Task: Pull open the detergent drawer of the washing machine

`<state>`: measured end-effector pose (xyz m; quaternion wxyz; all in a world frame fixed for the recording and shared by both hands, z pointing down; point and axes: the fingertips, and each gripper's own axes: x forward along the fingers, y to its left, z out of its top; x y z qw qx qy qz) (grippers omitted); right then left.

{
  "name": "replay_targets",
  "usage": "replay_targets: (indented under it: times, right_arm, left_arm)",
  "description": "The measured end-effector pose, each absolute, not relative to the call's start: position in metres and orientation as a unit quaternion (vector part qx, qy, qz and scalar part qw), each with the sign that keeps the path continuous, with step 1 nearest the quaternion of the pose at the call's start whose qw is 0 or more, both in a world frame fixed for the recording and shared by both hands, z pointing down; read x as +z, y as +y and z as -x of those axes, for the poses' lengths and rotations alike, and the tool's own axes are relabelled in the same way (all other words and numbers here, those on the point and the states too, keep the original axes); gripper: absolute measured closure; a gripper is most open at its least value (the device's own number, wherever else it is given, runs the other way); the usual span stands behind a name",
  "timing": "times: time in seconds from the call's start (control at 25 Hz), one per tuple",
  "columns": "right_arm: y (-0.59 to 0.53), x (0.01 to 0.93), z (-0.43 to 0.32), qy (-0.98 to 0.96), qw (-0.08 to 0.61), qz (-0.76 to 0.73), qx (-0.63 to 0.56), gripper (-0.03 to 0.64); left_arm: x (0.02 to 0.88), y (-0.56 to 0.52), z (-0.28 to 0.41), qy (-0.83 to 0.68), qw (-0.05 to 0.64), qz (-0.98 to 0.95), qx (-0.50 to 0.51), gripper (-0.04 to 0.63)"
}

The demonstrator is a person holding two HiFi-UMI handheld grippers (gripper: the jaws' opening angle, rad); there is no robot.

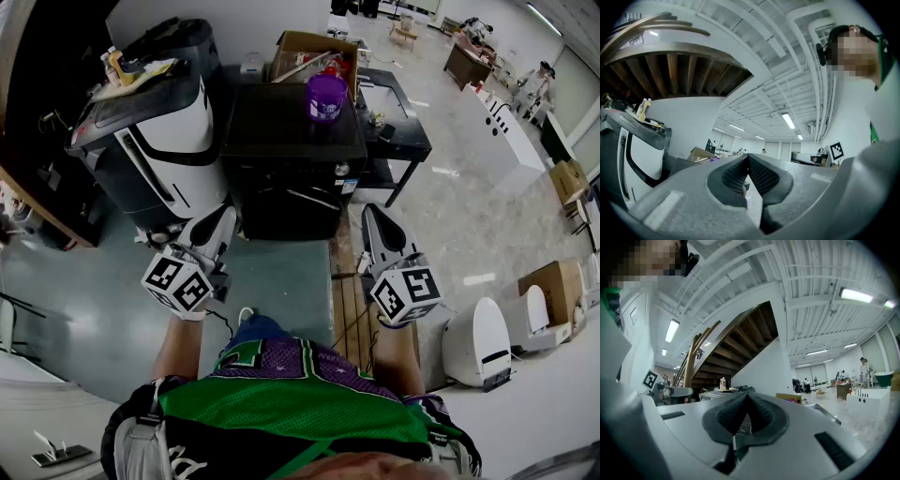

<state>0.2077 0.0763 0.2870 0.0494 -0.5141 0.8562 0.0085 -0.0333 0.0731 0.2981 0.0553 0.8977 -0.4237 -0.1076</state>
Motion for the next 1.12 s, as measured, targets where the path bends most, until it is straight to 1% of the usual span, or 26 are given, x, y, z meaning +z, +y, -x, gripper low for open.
replay_targets:
  times: [0.56,0.76,0.92,1.12]
  right_arm:
    - [0.074,0.276,-0.21,0.858,0.048,0.51,0.031,0.615]
    - [0.067,0.276,-0.211,0.86,0.059,0.507,0.014,0.615]
    - [0.054,0.278,-0.205,0.862,0.066,0.503,-0.007,0.615]
    - [0.025,0.273,-0.189,0.862,0.062,0.502,-0.001,0.615]
  left_arm:
    - [0.294,0.064,0.027,-0.42,0.058,-0.899,-0.107,0.58]
    - [0.293,0.06,0.025,-0.422,0.06,-0.899,-0.104,0.58]
    - [0.298,0.052,0.033,-0.429,0.068,-0.895,-0.099,0.58]
    - [0.304,0.024,0.055,-0.44,0.081,-0.889,-0.098,0.58]
